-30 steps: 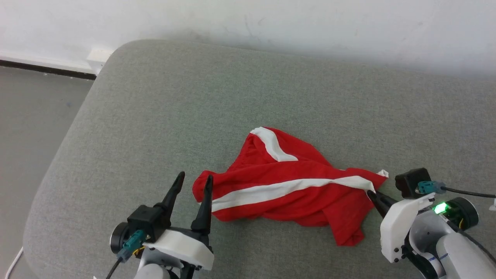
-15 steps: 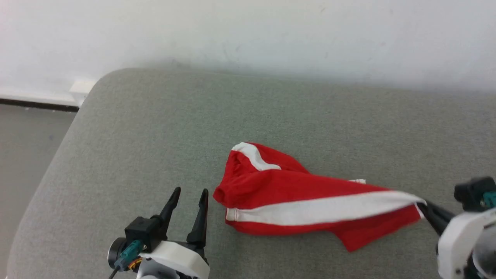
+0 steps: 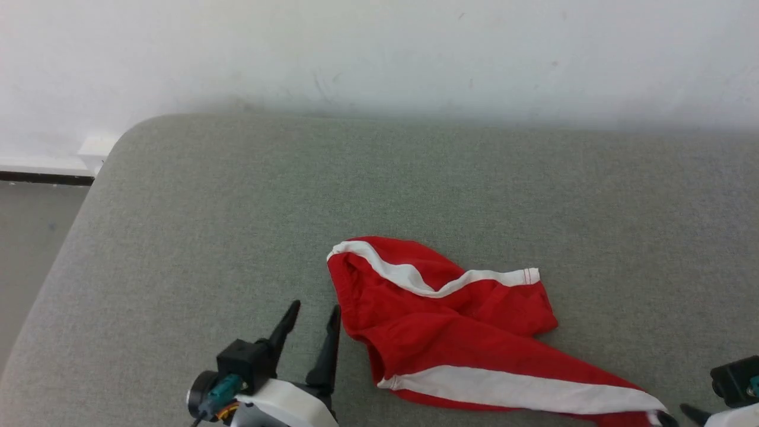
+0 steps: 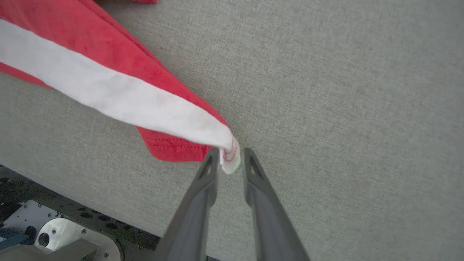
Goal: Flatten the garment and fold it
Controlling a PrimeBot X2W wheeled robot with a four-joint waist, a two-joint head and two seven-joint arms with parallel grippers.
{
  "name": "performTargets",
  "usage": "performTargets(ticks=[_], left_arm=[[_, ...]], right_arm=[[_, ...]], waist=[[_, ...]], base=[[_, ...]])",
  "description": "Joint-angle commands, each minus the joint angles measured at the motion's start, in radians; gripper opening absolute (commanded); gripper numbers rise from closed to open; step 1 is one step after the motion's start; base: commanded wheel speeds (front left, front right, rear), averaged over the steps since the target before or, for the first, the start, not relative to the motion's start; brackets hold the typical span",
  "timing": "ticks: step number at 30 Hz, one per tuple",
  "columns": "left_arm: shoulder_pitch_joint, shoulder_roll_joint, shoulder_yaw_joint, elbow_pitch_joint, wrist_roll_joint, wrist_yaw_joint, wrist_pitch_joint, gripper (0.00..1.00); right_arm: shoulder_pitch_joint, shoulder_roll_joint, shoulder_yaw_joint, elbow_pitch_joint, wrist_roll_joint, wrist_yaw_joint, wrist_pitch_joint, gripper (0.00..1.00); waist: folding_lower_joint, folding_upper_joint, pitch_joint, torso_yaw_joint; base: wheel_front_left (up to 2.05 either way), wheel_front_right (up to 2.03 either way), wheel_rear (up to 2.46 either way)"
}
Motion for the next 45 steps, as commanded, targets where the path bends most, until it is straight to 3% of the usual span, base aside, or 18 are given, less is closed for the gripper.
performTargets(ticks=[1,9,16,25,34,35,37,38,45], left_arm=[[-0.012,-0.004,-0.013,0.011,0.009,-0.01,-0.005,1.0],[0.021,0.014,-0.122,0.011,-0.042,-0.04,0.068,1.0],[0.052,0.102,-0.226,-0.065,-0.127,-0.047,0.245,1.0],[0.038,0.185,-0.292,-0.116,-0.158,-0.048,0.316,1.0],[0.009,0.202,-0.326,-0.104,-0.174,-0.048,0.305,1.0],[0.003,0.201,-0.331,-0.099,-0.175,-0.048,0.302,0.84],[-0.007,0.201,-0.341,-0.092,-0.179,-0.048,0.296,0.11],[-0.012,0.202,-0.345,-0.088,-0.182,-0.048,0.293,0.0],[-0.007,0.225,-0.349,-0.087,-0.199,-0.046,0.271,0.0]], right_arm=[[-0.025,0.018,0.001,0.013,0.0,-0.001,-0.034,1.0],[-0.035,0.145,-0.094,-0.033,0.046,-0.001,-0.209,1.0],[0.0,0.281,-0.163,-0.063,0.005,-0.001,-0.393,1.0],[-0.012,0.326,-0.145,0.028,-0.034,-0.001,-0.516,1.0],[-0.04,0.324,-0.141,0.1,-0.045,-0.001,-0.535,1.0],[-0.043,0.322,-0.141,0.105,-0.046,-0.001,-0.535,1.0],[-0.046,0.318,-0.143,0.114,-0.046,-0.001,-0.533,1.0],[-0.047,0.315,-0.142,0.119,-0.047,-0.001,-0.53,1.0],[-0.01,0.276,-0.103,0.101,-0.016,-0.001,-0.474,1.0]], waist=[[0.0,0.0001,0.005,-0.001],[0.0,0.0001,0.004,-0.017],[0.0,0.0001,0.02,-0.04],[0.0,0.0001,0.043,-0.063],[0.0,0.0001,0.064,-0.064],[0.0,0.0001,0.066,-0.063],[0.0,0.0001,0.069,-0.061],[0.0,0.0001,0.07,-0.06],[0.0,0.0001,0.061,-0.056]], base=[[0.0,0.0,0.0],[0.0,0.0,0.0],[0.0,0.0,0.0],[0.0,0.0,0.0],[0.0,0.0,0.0],[0.0,0.0,0.0],[0.0,0.0,0.0],[0.0,0.0,0.0],[0.0,0.0,0.0]])
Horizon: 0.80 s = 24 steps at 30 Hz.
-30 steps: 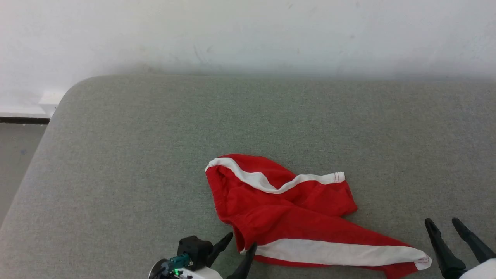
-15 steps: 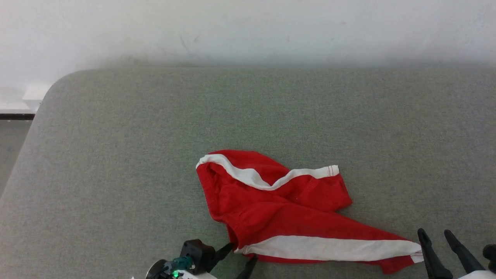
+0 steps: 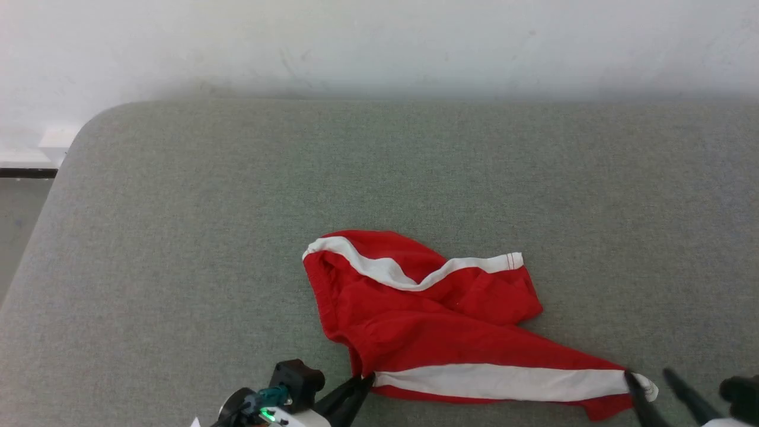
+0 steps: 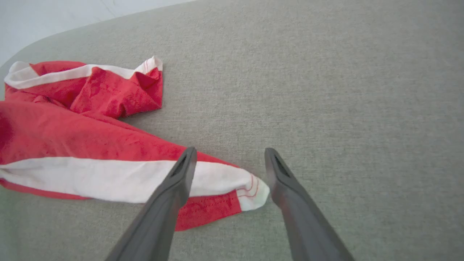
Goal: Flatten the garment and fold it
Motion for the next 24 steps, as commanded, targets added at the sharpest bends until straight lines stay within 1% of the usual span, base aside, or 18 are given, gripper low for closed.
performTargets(ticks=[1,5,7,9,13,16,24], left_arm=[[0.001,0.007,0.006,-0.005,-0.009,-0.002,-0.009,0.0],[0.016,0.023,0.016,-0.03,-0.011,0.008,-0.021,0.0],[0.02,0.026,0.017,-0.042,-0.013,0.011,-0.024,0.0],[0.02,0.028,0.017,-0.05,-0.013,0.013,-0.024,0.0],[0.013,0.025,0.014,-0.063,-0.014,0.018,-0.021,0.0],[0.005,0.022,0.009,-0.069,-0.013,0.019,-0.017,0.0],[-0.007,0.021,-0.001,-0.071,-0.015,0.019,-0.016,0.0]], right_arm=[[0.017,-0.01,0.017,-0.012,0.019,-0.001,0.018,1.0],[0.065,-0.052,0.048,-0.059,0.069,-0.001,0.134,1.0],[0.069,-0.053,0.042,-0.076,0.069,-0.001,0.169,1.0],[0.062,-0.059,0.028,-0.085,0.032,-0.001,0.18,1.0],[0.035,-0.087,0.021,-0.071,-0.12,-0.001,0.182,1.0],[0.015,-0.102,0.032,-0.051,-0.198,-0.001,0.194,1.0],[-0.039,-0.145,0.11,-0.02,-0.211,-0.001,0.211,1.0]], waist=[[-0.0001,0.0,-0.004,-0.001],[-0.0001,0.0,-0.014,-0.006],[-0.0001,0.0,-0.018,-0.005],[-0.0001,0.0,-0.019,-0.003],[-0.0001,0.0,-0.012,0.002],[-0.0001,0.0,-0.005,0.007],[-0.0001,0.0,0.009,0.014]], base=[[0.0,0.0,0.0],[0.0,0.0,0.0],[0.0,0.0,0.0],[0.0,0.0,0.0],[0.0,0.0,0.0],[0.0,0.0,0.0],[0.0,0.0,0.0]])
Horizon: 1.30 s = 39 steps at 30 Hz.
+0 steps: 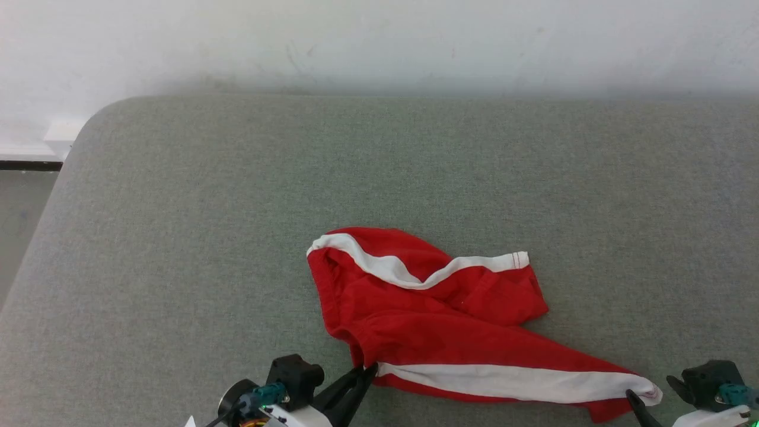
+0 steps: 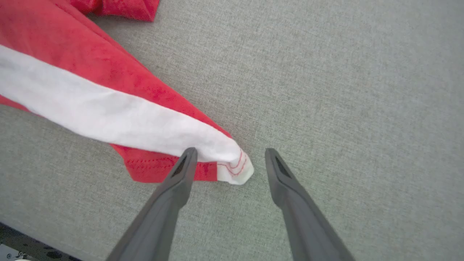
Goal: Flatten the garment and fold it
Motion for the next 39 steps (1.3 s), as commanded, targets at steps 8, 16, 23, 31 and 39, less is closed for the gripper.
performTargets(ticks=[8,16,23,31,39], left_arm=[[-0.016,0.002,-0.006,-0.007,-0.012,0.01,0.002,0.0],[-0.018,0.009,-0.011,-0.008,-0.015,0.011,0.004,0.0],[-0.008,0.032,-0.013,-0.045,-0.022,0.012,0.017,0.0],[-0.054,0.108,0.036,-0.233,-0.053,0.01,0.091,0.0],[-0.237,0.174,0.167,-0.454,-0.123,0.027,0.211,0.0]], right_arm=[[-0.034,-0.015,0.015,0.034,-0.016,-0.001,-0.005,0.89],[-0.057,-0.037,0.039,0.069,-0.008,-0.001,-0.021,0.0],[-0.059,-0.047,-0.004,0.017,-0.017,-0.001,-0.077,0.0],[-0.101,-0.099,-0.059,-0.17,0.025,-0.001,-0.089,0.0],[-0.31,-0.226,-0.092,-0.312,0.101,-0.001,-0.11,0.0]], waist=[[0.0,0.0,0.008,0.009],[0.0,0.0,0.003,0.013],[0.0,0.0,-0.049,0.009],[0.0,0.0,-0.117,-0.003],[0.0,0.0,-0.139,-0.021]], base=[[0.0,0.0,0.0],[0.0,0.0,0.0],[0.0,0.0,0.0],[0.0,0.0,0.0],[0.0,0.0,0.0]])
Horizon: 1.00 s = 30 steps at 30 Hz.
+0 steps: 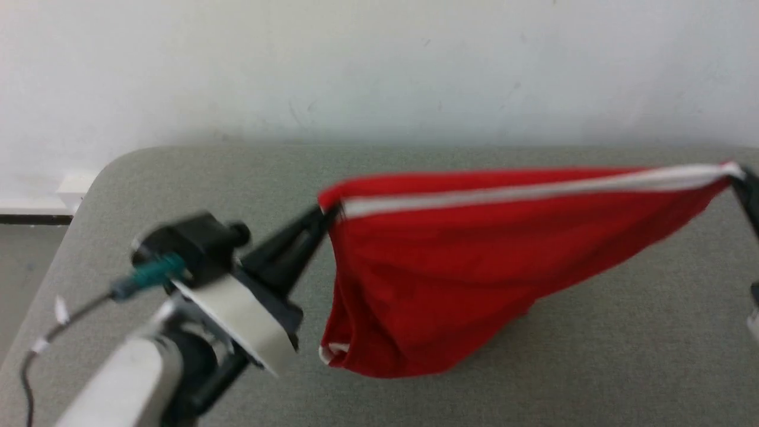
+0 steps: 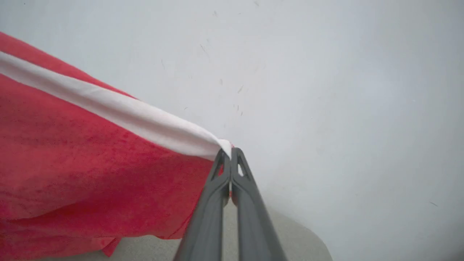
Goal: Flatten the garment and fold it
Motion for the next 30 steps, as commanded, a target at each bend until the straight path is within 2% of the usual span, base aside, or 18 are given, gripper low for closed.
performTargets(ticks=[1,4,9,13,17,23,30], left_arm=[[-0.051,0.004,0.032,-0.03,-0.024,0.015,0.019,0.0],[-0.106,0.002,0.069,-0.057,-0.057,0.031,0.049,0.0],[-0.262,0.017,0.122,-0.044,-0.083,0.052,0.128,0.0],[-0.405,0.011,0.144,0.035,-0.103,0.059,0.18,0.0],[-0.585,-0.011,0.143,0.169,-0.111,0.042,0.209,0.0],[-0.87,-0.056,0.115,0.42,-0.058,0.012,0.18,0.0],[-1.129,-0.139,0.104,0.7,0.021,0.011,0.007,0.0]], right_arm=[[-0.059,-0.012,-0.002,-0.014,0.023,-0.001,-0.004,0.0],[-0.126,-0.028,0.006,-0.021,0.053,-0.001,0.006,0.0],[-0.321,-0.094,0.086,0.019,0.097,-0.001,0.033,0.0],[-0.521,-0.136,0.179,0.107,0.137,-0.001,0.047,0.0],[-0.762,-0.165,0.312,0.239,0.144,-0.001,0.035,0.0],[-1.134,-0.11,0.469,0.503,0.114,-0.001,-0.057,0.0],[-1.415,0.0,0.553,0.8,0.056,-0.001,-0.197,0.0]], waist=[[0.0001,0.0,-0.003,-0.009],[0.0001,0.0,0.003,-0.018],[0.0001,0.0,0.062,-0.045],[0.0001,0.0,0.157,-0.072],[0.0001,0.0,0.273,-0.1],[0.0001,0.0,0.438,-0.145],[0.0001,0.0,0.555,-0.179]], base=[[0.0,0.0,0.0],[0.0,0.0,0.0],[0.0,0.0,0.0],[0.0,0.0,0.0],[0.0,0.0,0.0],[0.0,0.0,0.0],[0.0,0.0,0.0]])
